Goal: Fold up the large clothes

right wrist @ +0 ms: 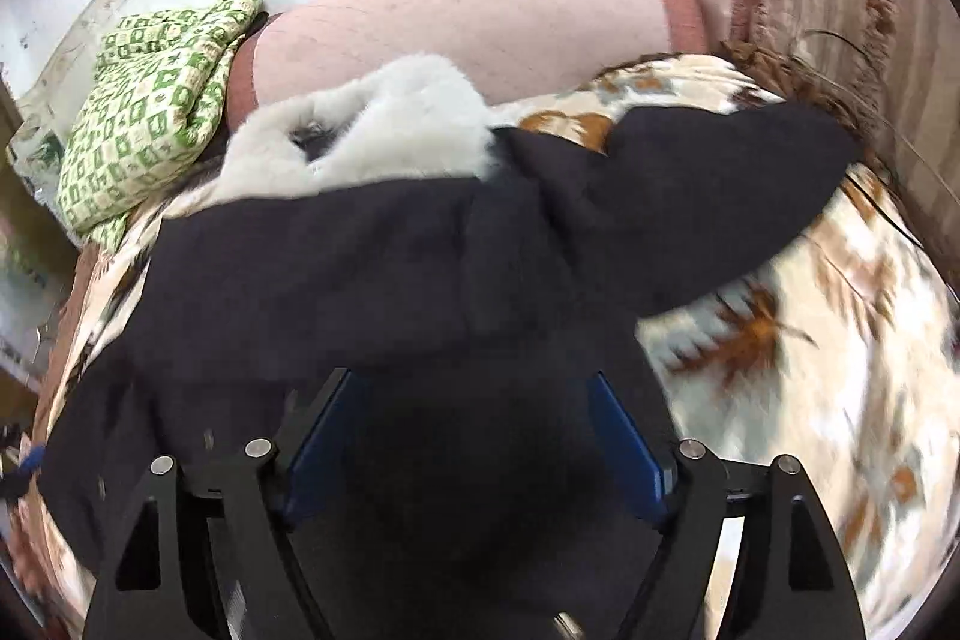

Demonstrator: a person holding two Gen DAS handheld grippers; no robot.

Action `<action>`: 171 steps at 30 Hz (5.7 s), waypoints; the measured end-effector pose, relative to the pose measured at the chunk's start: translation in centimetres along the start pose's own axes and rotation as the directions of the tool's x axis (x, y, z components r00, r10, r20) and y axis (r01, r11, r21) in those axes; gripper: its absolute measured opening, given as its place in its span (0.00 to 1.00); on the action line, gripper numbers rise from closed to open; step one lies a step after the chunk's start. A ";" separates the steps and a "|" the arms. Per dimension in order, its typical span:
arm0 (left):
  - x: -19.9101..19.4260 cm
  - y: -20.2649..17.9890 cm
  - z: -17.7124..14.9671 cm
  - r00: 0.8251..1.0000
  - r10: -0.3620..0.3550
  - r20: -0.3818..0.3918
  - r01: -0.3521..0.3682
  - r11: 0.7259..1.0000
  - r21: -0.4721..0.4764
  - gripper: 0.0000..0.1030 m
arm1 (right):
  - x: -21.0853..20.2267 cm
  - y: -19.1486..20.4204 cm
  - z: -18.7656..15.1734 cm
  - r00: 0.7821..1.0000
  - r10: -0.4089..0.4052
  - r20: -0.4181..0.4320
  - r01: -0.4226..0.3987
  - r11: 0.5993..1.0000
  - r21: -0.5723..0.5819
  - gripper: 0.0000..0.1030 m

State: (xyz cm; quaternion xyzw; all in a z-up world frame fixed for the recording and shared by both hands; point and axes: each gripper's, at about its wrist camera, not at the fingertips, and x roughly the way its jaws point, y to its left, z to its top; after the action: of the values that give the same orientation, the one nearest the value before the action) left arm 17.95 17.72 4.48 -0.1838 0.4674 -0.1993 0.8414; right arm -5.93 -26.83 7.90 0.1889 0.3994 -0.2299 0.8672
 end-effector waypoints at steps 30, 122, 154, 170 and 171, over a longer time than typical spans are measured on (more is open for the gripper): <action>-5.7 -12.0 -8.2 0.930 -0.297 -0.216 0.350 0.894 0.280 0.38 | -7.0 -9.2 -7.4 0.808 0.574 0.132 -0.582 0.745 0.325 0.44; -2.6 -14.3 -13.2 0.983 0.184 -0.020 -0.177 0.964 0.200 0.71 | 10.2 11.5 6.8 0.947 0.321 0.012 -0.271 0.817 -0.510 0.12; 17.4 -42.2 -15.0 0.993 0.095 0.074 -0.115 0.569 0.814 0.74 | -1.9 -12.0 6.5 0.920 0.264 0.290 -0.357 0.869 0.343 0.87; 16.2 -40.2 -7.7 0.980 0.110 0.168 -0.199 0.664 0.721 0.15 | -0.5 -11.1 6.6 0.938 0.237 0.251 -0.316 0.884 0.344 0.87; 15.5 -38.9 -5.9 0.980 0.108 0.168 -0.194 0.711 0.676 0.15 | -0.4 -10.9 6.7 0.940 0.234 0.247 -0.310 0.889 0.337 0.87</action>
State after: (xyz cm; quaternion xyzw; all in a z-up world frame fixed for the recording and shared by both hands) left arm 13.96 -24.07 9.82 0.1691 0.3238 -0.2781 0.8884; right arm -8.09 -39.10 10.69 0.3797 0.2290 -0.1947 0.8749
